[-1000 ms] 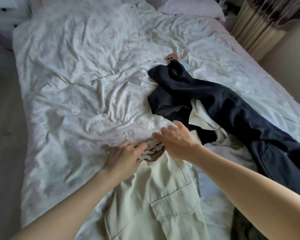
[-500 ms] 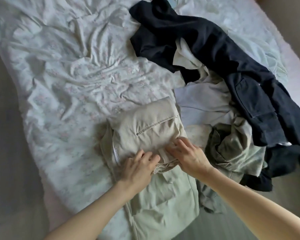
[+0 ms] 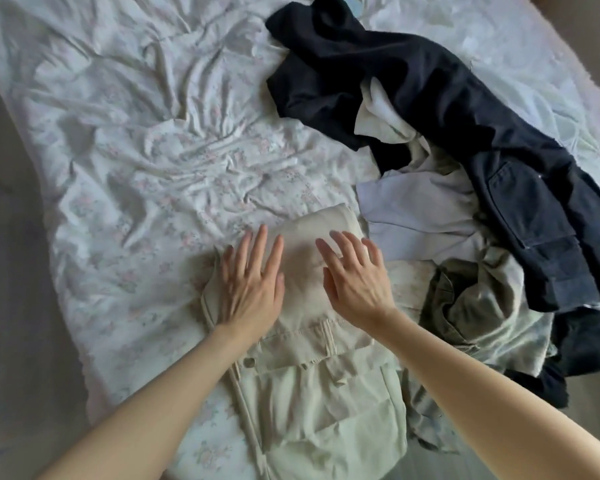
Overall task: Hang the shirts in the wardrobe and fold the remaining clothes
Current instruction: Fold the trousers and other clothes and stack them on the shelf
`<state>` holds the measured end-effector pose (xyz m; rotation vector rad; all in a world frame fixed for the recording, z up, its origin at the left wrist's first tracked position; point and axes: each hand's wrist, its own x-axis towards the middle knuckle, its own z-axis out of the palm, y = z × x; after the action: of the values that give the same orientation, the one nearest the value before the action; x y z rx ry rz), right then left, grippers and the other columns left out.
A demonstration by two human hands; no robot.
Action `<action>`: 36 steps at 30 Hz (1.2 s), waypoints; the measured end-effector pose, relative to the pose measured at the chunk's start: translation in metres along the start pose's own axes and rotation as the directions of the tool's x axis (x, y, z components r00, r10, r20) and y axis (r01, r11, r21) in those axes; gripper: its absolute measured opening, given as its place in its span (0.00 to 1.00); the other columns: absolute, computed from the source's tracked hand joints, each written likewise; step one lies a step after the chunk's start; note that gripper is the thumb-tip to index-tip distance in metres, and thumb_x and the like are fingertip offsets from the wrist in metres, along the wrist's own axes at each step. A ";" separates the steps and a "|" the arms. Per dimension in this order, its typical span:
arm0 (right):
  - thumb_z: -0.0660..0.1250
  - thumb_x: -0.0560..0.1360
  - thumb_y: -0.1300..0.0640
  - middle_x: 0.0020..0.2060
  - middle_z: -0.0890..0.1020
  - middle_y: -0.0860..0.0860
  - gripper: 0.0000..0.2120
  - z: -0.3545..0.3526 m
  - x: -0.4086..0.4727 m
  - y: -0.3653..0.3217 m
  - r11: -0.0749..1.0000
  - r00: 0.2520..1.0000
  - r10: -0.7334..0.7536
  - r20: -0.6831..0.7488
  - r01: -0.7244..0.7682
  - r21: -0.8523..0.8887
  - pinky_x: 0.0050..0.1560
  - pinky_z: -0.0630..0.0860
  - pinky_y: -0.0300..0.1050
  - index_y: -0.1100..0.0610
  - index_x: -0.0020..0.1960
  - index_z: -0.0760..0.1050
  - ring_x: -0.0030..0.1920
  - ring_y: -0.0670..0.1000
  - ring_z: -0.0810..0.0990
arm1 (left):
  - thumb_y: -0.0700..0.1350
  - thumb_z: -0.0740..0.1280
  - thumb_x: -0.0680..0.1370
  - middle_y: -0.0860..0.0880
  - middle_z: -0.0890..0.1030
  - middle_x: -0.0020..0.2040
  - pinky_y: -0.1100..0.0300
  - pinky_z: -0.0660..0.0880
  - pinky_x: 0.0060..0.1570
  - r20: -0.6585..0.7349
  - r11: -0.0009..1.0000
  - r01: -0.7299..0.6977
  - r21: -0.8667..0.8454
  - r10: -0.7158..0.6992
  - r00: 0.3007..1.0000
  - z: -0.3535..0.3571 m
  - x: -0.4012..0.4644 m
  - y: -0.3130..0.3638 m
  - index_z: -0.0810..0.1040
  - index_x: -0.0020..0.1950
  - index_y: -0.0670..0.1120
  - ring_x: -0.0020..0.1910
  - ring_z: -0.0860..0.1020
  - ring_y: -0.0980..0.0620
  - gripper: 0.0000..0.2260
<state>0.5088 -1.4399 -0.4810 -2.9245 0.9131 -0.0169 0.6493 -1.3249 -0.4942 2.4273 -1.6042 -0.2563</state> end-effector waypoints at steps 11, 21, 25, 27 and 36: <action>0.48 0.77 0.45 0.74 0.58 0.55 0.26 0.093 0.032 0.004 0.994 0.974 -0.036 0.224 0.012 0.106 0.72 0.47 0.61 0.46 0.75 0.54 0.74 0.61 0.54 | 0.55 0.52 0.76 0.42 0.67 0.71 0.39 0.55 0.67 0.142 0.988 0.080 0.135 -0.099 0.985 0.081 0.034 -0.033 0.64 0.72 0.50 0.70 0.65 0.39 0.25; 0.68 0.70 0.41 0.69 0.66 0.50 0.37 0.033 0.133 0.035 0.995 0.748 -0.101 0.656 0.087 0.055 0.70 0.53 0.58 0.48 0.74 0.56 0.69 0.54 0.62 | 0.63 0.71 0.67 0.45 0.69 0.65 0.55 0.68 0.56 0.656 0.969 0.239 -0.059 -0.143 0.742 0.030 0.106 -0.067 0.65 0.68 0.44 0.64 0.70 0.45 0.37; 0.70 0.70 0.46 0.63 0.72 0.51 0.33 0.011 0.125 0.030 0.983 0.717 -0.062 0.695 0.166 -0.083 0.60 0.63 0.51 0.53 0.69 0.62 0.64 0.53 0.67 | 0.59 0.74 0.66 0.47 0.71 0.67 0.57 0.71 0.55 0.680 0.968 0.229 -0.099 -0.102 0.726 0.012 0.093 -0.059 0.61 0.71 0.45 0.63 0.72 0.48 0.41; 0.67 0.73 0.51 0.59 0.75 0.51 0.24 -0.005 0.118 0.031 0.977 0.736 -0.065 0.674 0.183 -0.105 0.56 0.64 0.48 0.54 0.66 0.65 0.61 0.53 0.71 | 0.57 0.74 0.66 0.49 0.75 0.62 0.58 0.72 0.52 0.670 0.965 0.215 -0.148 -0.062 0.740 0.001 0.085 -0.055 0.67 0.68 0.47 0.58 0.75 0.48 0.35; 0.62 0.74 0.58 0.51 0.79 0.48 0.10 -0.115 0.150 0.028 0.984 0.933 -0.006 0.360 0.070 -0.165 0.41 0.61 0.43 0.51 0.55 0.71 0.53 0.53 0.77 | 0.49 0.76 0.68 0.52 0.75 0.39 0.60 0.66 0.34 0.502 0.908 0.237 -0.346 -0.034 0.864 -0.109 0.127 -0.044 0.72 0.39 0.49 0.39 0.74 0.52 0.13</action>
<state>0.6125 -1.5564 -0.3708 -2.9500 0.8332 0.6048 0.7663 -1.4161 -0.4047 2.2536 -1.3554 -1.1852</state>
